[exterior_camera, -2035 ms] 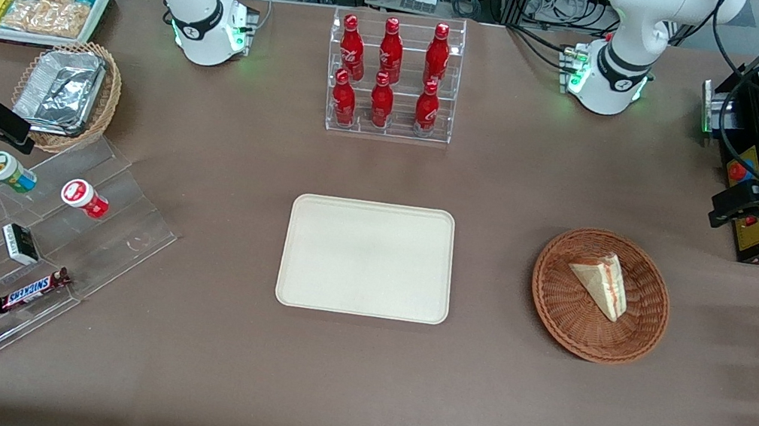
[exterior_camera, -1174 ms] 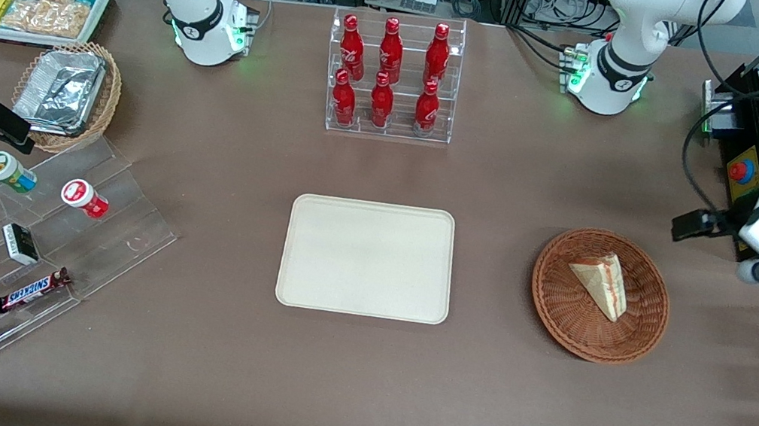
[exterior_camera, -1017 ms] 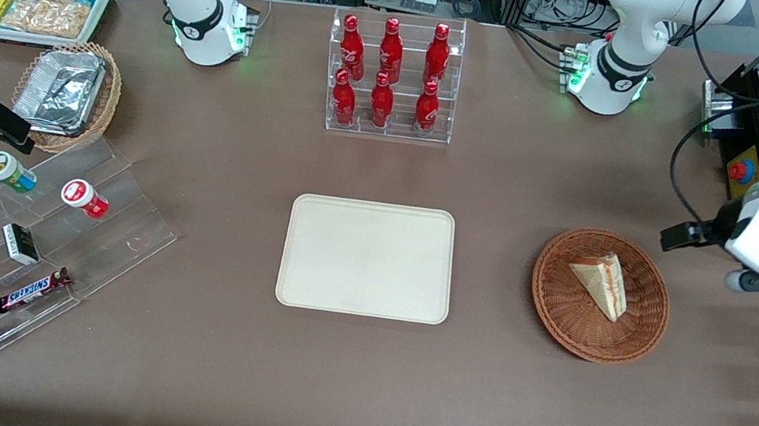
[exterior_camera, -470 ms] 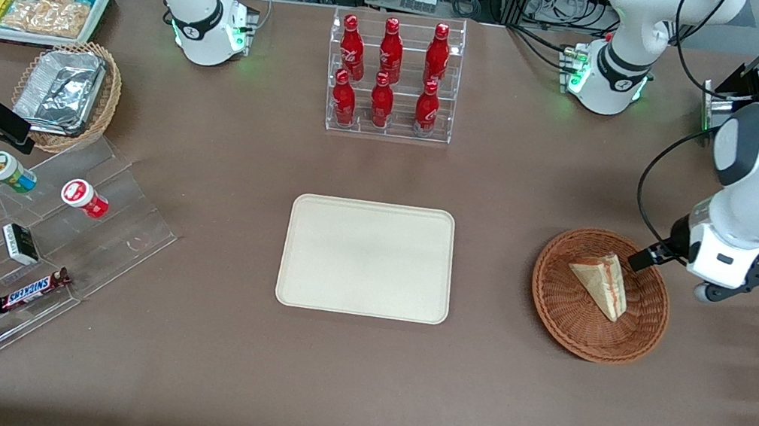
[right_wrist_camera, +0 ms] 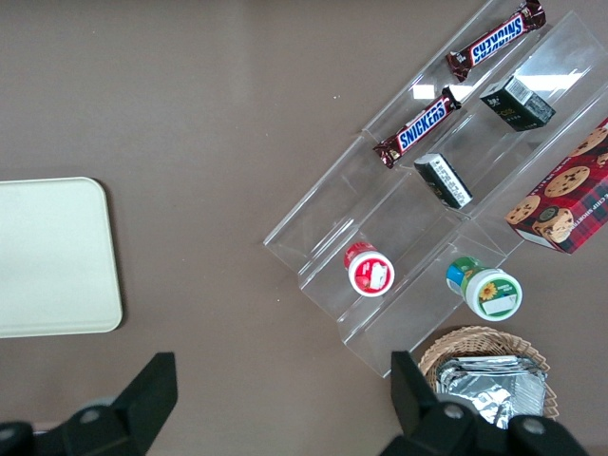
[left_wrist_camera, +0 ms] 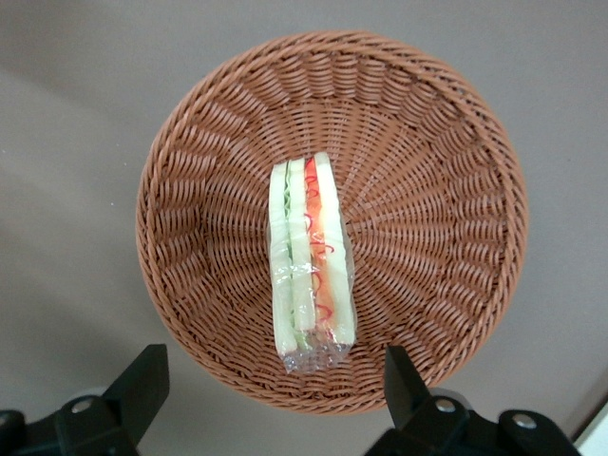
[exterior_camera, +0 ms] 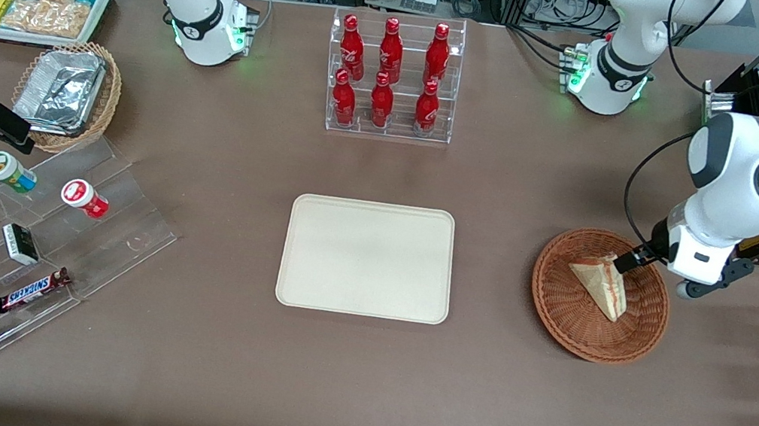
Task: Place sandwich from basket to tray
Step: 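Lower the open left gripper onto the sandwich and close it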
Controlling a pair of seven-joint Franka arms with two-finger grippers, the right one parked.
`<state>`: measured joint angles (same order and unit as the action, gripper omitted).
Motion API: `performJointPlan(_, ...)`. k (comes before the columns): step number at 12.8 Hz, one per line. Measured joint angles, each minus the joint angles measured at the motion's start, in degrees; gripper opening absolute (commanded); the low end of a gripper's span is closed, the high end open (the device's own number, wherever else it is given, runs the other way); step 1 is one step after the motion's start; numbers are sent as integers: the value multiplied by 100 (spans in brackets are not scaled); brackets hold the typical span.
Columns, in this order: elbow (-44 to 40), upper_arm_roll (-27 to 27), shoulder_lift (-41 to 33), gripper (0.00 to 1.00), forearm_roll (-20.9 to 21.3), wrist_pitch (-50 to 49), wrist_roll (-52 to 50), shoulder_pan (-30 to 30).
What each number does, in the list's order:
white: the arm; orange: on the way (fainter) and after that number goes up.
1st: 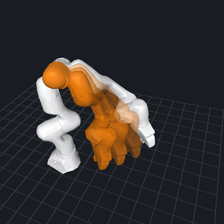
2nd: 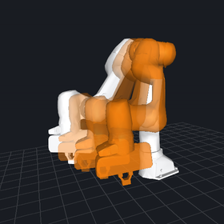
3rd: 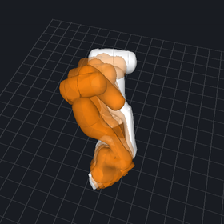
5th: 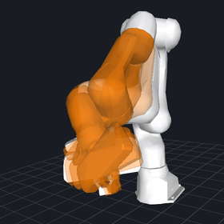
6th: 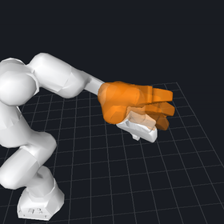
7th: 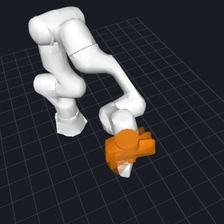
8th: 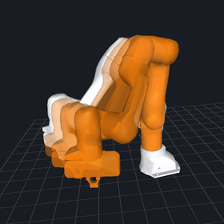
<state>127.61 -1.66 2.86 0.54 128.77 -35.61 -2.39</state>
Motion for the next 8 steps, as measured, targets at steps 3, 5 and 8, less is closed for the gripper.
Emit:
performJointPlan(3, 13, -9, 227, 100, -2, 282, -127, -28)
performJointPlan(5, 18, -24, 426, 100, -2, 508, -233, -56)
performJointPlan(8, 18, -33, 637, 100, -3, 699, -340, -114)
